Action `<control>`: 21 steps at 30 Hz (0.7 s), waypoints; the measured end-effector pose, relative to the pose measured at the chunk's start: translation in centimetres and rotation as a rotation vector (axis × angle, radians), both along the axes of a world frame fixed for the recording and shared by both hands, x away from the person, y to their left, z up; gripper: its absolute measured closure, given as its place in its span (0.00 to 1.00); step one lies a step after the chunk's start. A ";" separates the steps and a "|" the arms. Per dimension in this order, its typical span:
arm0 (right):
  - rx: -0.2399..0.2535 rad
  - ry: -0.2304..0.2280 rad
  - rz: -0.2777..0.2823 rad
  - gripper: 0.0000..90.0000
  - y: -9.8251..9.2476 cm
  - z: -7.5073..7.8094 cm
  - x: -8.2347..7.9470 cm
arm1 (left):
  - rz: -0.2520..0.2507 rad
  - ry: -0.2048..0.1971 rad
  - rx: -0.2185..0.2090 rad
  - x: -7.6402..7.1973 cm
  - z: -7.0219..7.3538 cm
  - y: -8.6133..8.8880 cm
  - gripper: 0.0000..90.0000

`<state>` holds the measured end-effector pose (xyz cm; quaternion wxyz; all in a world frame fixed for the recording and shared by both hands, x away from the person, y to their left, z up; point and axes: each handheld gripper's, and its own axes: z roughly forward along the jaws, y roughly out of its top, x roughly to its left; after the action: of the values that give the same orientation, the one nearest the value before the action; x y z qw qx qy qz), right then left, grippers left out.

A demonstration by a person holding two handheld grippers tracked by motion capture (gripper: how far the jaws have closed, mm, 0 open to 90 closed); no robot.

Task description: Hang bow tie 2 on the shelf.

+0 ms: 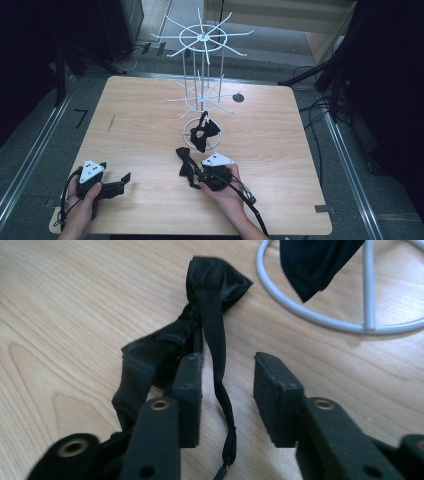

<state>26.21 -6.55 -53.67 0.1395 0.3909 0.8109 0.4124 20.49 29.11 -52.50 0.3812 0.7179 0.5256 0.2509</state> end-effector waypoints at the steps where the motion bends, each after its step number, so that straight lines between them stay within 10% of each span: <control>1: -0.002 0.000 0.005 0.80 0.0 -0.1 0.0 | 0.000 0.000 0.000 0.0 0.0 0.0 0.07; 8: -0.038 -0.007 0.062 1.00 0.2 -0.1 -0.2 | 0.000 0.000 -0.001 0.0 0.0 0.0 0.07; 21: -0.004 -0.050 0.066 1.00 -0.8 1.4 -0.4 | 0.000 0.001 -0.001 0.0 0.0 0.0 0.07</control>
<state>25.86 -7.33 -52.26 0.1467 0.3533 0.8206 0.4246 20.50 29.12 -52.51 0.3815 0.7178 0.5259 0.2503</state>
